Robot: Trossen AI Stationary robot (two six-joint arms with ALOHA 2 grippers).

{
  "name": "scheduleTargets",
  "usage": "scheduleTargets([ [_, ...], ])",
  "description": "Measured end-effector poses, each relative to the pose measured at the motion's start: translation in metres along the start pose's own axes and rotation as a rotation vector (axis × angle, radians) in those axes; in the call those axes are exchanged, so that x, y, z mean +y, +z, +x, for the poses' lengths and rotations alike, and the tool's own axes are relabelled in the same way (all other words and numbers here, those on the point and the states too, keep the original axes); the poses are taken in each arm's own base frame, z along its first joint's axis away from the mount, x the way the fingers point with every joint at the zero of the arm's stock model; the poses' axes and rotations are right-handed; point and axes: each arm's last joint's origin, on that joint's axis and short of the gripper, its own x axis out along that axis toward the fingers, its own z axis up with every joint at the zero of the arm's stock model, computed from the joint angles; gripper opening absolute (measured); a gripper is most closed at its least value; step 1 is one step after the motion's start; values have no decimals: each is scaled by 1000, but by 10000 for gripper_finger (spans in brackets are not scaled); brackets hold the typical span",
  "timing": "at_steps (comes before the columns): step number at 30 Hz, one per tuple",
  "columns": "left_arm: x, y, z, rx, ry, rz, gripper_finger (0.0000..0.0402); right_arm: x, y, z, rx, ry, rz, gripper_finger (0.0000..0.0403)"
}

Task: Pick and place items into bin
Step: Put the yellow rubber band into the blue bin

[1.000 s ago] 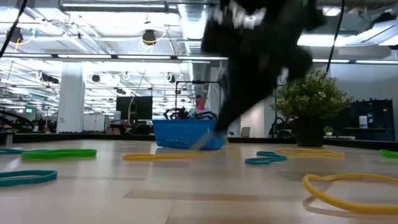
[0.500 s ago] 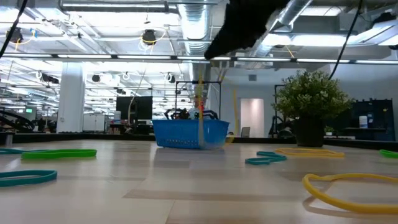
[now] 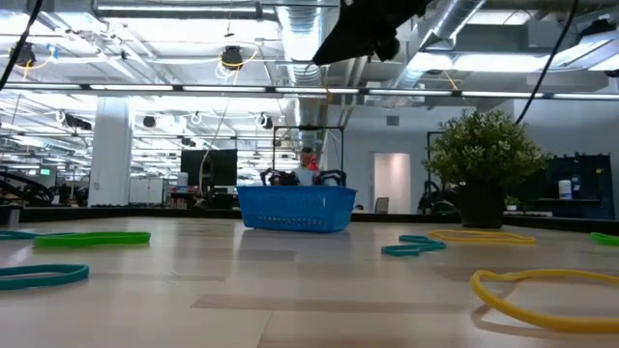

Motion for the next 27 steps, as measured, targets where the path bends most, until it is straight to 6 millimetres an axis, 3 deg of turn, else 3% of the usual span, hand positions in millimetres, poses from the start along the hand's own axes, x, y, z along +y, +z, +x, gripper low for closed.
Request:
scheduleTargets([
  [8, 0, 0, 0, -8, 16, 1, 88, -22, -6, 19, 44, -84, 78, 0],
  [16, 0, 0, 0, -10, 22, 3, 88, -14, -29, 56, 132, -91, 60, 0],
  [27, 1, 0, 0, -11, 23, 2, 88, -6, -53, 81, 230, -96, 46, 0],
])
